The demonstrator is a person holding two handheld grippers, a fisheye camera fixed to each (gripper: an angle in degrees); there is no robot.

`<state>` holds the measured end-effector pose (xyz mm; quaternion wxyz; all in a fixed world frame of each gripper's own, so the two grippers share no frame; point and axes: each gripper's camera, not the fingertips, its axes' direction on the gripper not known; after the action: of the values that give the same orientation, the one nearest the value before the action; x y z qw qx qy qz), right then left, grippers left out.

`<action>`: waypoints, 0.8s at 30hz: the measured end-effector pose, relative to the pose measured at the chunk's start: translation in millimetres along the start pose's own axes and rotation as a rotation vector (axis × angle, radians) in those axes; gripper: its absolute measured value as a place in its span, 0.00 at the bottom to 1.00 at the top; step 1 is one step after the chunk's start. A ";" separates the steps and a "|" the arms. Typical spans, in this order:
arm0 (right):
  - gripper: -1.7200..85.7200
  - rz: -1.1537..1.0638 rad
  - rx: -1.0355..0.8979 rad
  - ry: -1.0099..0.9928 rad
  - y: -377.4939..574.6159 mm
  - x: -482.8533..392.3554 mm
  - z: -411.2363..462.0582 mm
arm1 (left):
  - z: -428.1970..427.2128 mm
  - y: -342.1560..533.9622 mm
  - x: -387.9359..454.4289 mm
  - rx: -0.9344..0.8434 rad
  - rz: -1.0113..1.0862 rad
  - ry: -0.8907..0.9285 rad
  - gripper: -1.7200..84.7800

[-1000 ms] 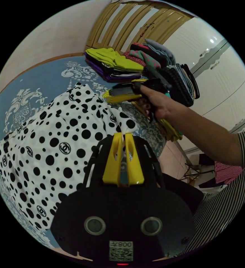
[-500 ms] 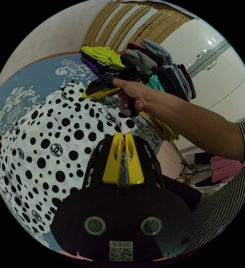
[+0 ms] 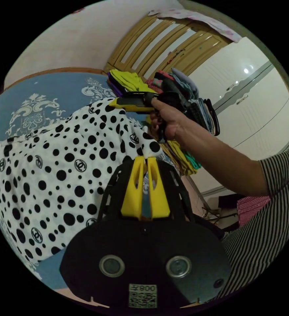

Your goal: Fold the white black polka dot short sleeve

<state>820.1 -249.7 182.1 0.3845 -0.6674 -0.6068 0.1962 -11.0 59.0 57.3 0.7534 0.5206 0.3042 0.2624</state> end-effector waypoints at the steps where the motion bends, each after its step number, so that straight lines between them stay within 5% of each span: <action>1: 0.04 -0.029 0.010 -0.003 1.6 -19.6 5.5 | -22.3 6.6 -3.1 0.027 -0.018 -0.001 0.04; 14: 0.04 -0.317 -0.130 0.035 0.1 -233.8 174.3 | -282.7 139.3 -105.5 0.416 -0.513 0.061 0.04; 24: 0.04 -0.395 -0.344 0.213 6.6 -328.2 331.9 | -377.5 206.0 -163.4 0.494 -0.789 0.141 0.04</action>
<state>521.5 -473.6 -98.2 0.3580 -0.6083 -0.7059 -0.0595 -414.0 244.4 179.0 0.6265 0.5101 0.5825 -0.0894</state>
